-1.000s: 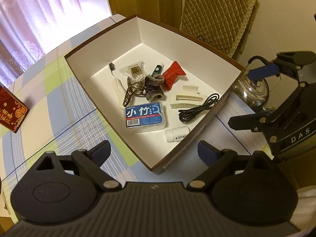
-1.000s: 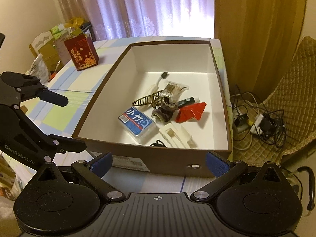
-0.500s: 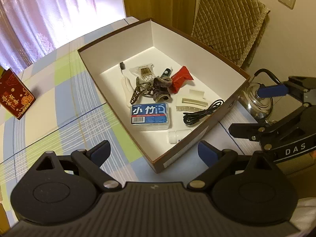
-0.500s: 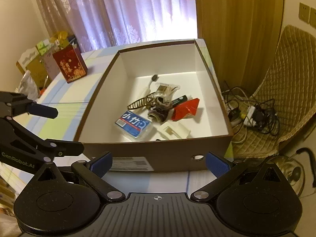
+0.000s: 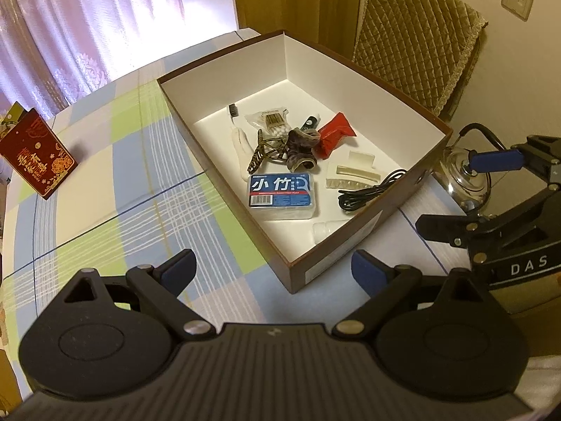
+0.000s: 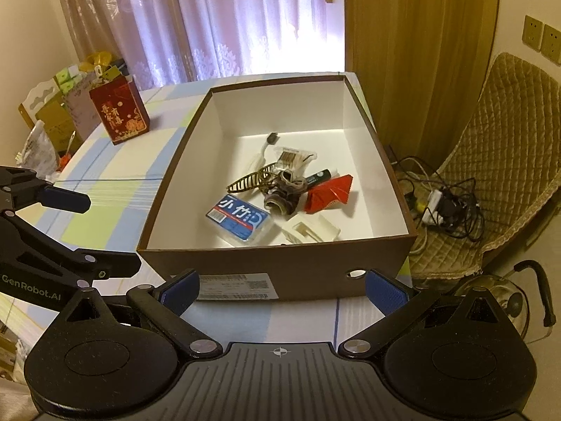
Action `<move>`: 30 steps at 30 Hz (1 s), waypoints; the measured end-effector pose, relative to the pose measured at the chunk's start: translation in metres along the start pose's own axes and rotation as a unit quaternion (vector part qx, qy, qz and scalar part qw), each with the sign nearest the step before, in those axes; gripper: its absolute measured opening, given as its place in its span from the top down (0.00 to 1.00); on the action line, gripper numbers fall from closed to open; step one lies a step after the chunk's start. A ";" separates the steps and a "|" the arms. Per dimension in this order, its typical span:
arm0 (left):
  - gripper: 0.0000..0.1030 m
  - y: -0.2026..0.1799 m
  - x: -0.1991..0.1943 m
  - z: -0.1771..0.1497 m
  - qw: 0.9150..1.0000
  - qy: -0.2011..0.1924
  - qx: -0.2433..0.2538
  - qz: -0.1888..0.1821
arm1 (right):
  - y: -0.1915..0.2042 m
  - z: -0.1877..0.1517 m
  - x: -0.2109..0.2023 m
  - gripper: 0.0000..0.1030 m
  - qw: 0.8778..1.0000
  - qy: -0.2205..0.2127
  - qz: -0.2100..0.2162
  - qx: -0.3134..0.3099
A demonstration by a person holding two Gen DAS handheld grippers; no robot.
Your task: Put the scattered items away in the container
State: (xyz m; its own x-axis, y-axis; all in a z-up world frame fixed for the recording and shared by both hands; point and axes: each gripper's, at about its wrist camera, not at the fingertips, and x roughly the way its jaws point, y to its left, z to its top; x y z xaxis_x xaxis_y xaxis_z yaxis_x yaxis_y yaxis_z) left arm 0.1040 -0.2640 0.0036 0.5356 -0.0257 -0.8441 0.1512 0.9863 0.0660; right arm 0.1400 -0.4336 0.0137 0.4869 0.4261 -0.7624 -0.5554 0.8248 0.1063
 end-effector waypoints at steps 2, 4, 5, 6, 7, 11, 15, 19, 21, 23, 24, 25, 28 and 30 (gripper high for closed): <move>0.09 0.001 -0.001 -0.001 1.000 0.000 -0.001 0.000 | 0.002 -0.001 -0.001 0.00 1.000 -0.001 -0.001 0.001; 0.09 0.001 -0.001 -0.002 1.000 -0.001 -0.001 0.000 | 0.003 -0.002 -0.001 0.00 1.000 0.000 -0.002 0.003; 0.09 0.001 -0.001 -0.002 1.000 -0.001 0.000 0.001 | 0.004 -0.002 -0.001 0.00 1.000 0.000 -0.003 0.004; 0.09 0.001 -0.002 -0.003 1.000 -0.001 0.000 0.000 | 0.004 -0.003 -0.001 0.00 1.000 -0.001 -0.003 0.005; 0.09 0.001 -0.002 -0.003 1.000 -0.001 0.000 0.000 | 0.005 -0.003 -0.002 0.00 1.000 -0.001 -0.004 0.005; 0.09 0.000 -0.002 -0.004 1.000 -0.002 0.004 -0.001 | 0.006 -0.003 -0.003 0.00 1.000 -0.003 -0.008 0.005; 0.09 0.000 -0.002 -0.005 1.000 -0.003 0.006 -0.004 | 0.006 -0.003 -0.003 0.00 1.000 -0.002 -0.010 0.005; 0.09 0.001 -0.001 -0.005 1.000 -0.002 0.006 -0.005 | 0.007 -0.004 -0.002 0.00 1.000 0.000 -0.011 0.006; 0.09 0.001 -0.001 -0.005 1.000 -0.002 0.006 -0.005 | 0.007 -0.004 -0.002 0.00 1.000 0.001 -0.011 0.007; 0.09 0.001 -0.001 -0.005 1.000 -0.002 0.005 -0.006 | 0.007 -0.004 -0.002 0.00 1.000 0.001 -0.011 0.007; 0.09 0.001 -0.001 -0.005 1.000 -0.002 0.005 -0.007 | 0.007 -0.004 -0.002 0.00 1.000 0.001 -0.012 0.007; 0.09 0.001 -0.001 -0.005 1.000 -0.002 0.005 -0.007 | 0.007 -0.004 -0.002 0.00 1.000 0.000 -0.013 0.006; 0.09 0.000 -0.001 -0.005 1.000 -0.003 0.005 -0.007 | 0.007 -0.003 -0.002 0.00 1.000 -0.001 -0.015 0.005; 0.09 0.001 -0.001 -0.005 1.000 -0.003 0.004 -0.007 | 0.007 -0.003 -0.002 0.00 1.000 -0.002 -0.016 0.004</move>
State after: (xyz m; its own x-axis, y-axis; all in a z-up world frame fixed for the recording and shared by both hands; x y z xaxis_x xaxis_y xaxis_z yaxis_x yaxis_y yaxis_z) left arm 0.0993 -0.2626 0.0019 0.5386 -0.0395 -0.8417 0.1652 0.9845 0.0595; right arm 0.1332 -0.4297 0.0137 0.5066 0.4009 -0.7633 -0.5344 0.8407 0.0869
